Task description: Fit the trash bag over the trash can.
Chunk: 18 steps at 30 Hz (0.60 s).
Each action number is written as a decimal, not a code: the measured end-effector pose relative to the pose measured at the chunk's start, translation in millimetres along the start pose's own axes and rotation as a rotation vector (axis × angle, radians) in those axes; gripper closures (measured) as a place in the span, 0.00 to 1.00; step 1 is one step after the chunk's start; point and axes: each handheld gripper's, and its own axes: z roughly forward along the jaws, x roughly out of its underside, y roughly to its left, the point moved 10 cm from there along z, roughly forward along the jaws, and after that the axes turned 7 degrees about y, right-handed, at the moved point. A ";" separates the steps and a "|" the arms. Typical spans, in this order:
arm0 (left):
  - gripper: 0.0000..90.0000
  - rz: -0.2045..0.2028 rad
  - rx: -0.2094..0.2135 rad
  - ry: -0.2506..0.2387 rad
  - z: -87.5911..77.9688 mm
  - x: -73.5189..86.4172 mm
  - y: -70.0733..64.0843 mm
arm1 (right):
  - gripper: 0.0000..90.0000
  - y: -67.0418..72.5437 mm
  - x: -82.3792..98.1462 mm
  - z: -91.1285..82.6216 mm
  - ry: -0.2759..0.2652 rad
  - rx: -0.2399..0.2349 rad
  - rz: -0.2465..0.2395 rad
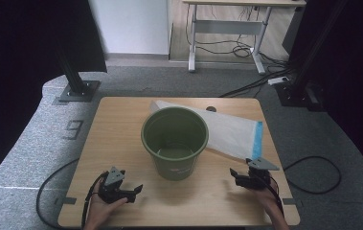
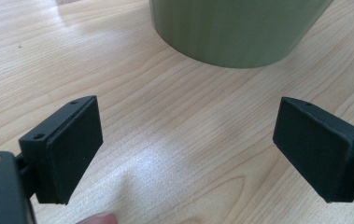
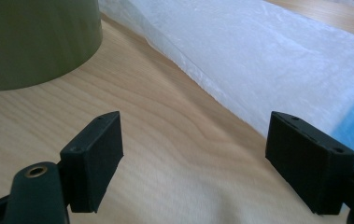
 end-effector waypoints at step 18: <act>0.11 -0.020 -0.029 0.031 3.6 12.6 11.8 | 0.21 12.4 -55.2 67.3 0.130 -0.045 -0.011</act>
